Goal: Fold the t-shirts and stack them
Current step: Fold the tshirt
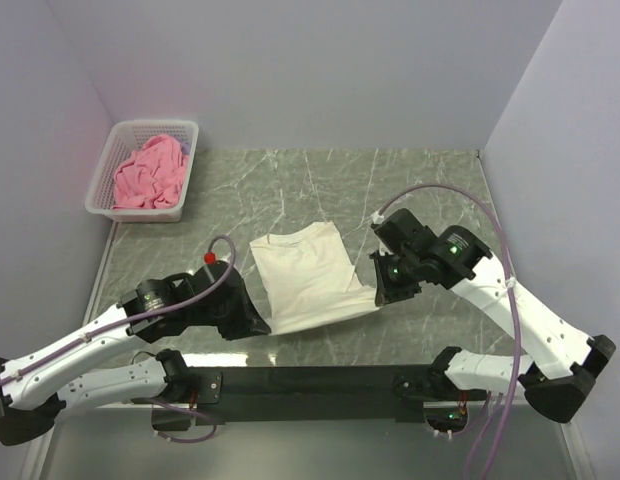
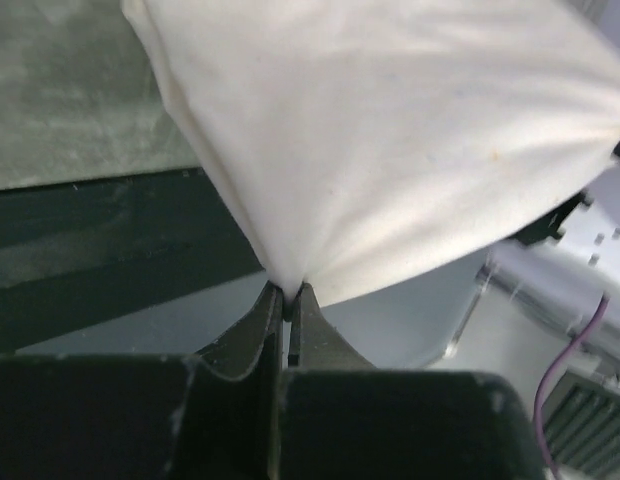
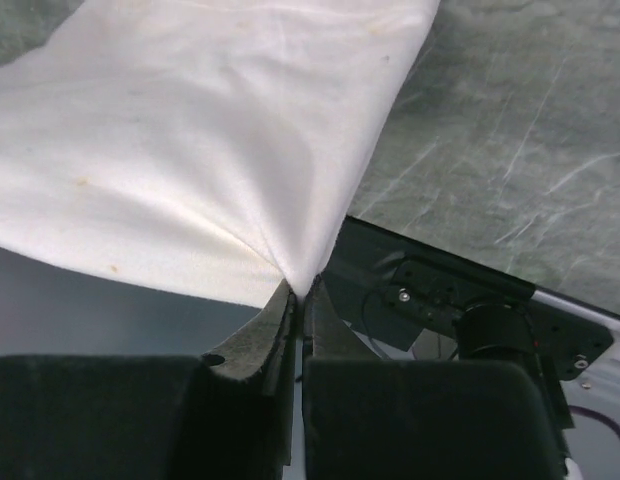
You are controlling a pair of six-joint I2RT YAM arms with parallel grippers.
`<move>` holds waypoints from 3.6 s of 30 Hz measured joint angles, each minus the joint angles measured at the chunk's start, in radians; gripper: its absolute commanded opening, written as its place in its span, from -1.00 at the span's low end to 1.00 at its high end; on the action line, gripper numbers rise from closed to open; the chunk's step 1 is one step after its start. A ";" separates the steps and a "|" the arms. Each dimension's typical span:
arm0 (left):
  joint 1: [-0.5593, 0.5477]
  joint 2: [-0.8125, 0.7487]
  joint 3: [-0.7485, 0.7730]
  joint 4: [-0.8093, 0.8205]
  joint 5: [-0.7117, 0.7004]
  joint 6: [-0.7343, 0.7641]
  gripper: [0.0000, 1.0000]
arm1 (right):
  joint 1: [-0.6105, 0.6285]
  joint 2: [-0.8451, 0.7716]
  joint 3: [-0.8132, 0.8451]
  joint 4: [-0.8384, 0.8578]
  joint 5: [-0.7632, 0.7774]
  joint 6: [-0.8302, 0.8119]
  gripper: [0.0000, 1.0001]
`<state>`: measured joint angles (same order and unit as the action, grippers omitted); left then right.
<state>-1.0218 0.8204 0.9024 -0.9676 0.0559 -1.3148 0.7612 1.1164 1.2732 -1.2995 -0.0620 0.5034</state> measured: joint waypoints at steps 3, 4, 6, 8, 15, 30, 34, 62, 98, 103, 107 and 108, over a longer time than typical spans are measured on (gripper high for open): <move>-0.001 0.014 0.047 -0.029 -0.098 -0.046 -0.99 | -0.002 0.052 0.045 -0.006 0.021 -0.017 -1.00; -0.001 0.023 0.060 -0.034 -0.131 -0.061 -0.99 | -0.003 0.071 0.057 -0.006 0.027 -0.024 -1.00; -0.001 0.043 0.067 -0.034 -0.190 -0.084 -0.99 | -0.011 0.109 0.079 -0.007 0.040 -0.038 -1.00; -0.001 0.063 0.067 -0.032 -0.237 -0.106 -0.99 | -0.025 0.145 0.095 -0.005 0.045 -0.053 -1.00; 0.003 0.094 0.066 -0.005 -0.380 -0.175 -0.99 | -0.083 0.255 0.187 0.015 0.057 -0.100 -1.00; 0.199 0.206 0.002 0.166 -0.455 -0.098 -0.99 | -0.130 0.467 0.332 0.105 0.079 -0.161 -1.00; 0.253 0.231 -0.009 0.230 -0.453 -0.049 -0.99 | -0.142 0.516 0.352 0.142 0.087 -0.174 -1.00; 0.426 0.481 -0.067 0.518 -0.420 0.148 -0.99 | -0.201 0.772 0.442 0.367 0.108 -0.243 -1.00; 0.504 0.779 -0.097 0.838 -0.416 0.290 -0.99 | -0.240 0.958 0.343 0.702 0.137 -0.250 -1.00; 0.507 0.809 -0.085 0.852 -0.395 0.304 -0.99 | -0.246 0.982 0.291 0.708 0.099 -0.229 -1.00; 0.510 0.797 -0.094 0.852 -0.369 0.303 -0.99 | -0.254 0.922 0.183 0.782 0.051 -0.193 -1.00; 0.507 0.786 -0.105 0.850 -0.362 0.301 -0.99 | -0.256 0.903 0.152 0.792 0.038 -0.183 -1.00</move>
<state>-0.5152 1.6066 0.7971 -0.1177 -0.3058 -1.0138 0.5056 2.0193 1.4250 -0.5072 -0.0238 0.3206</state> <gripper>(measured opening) 0.031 0.024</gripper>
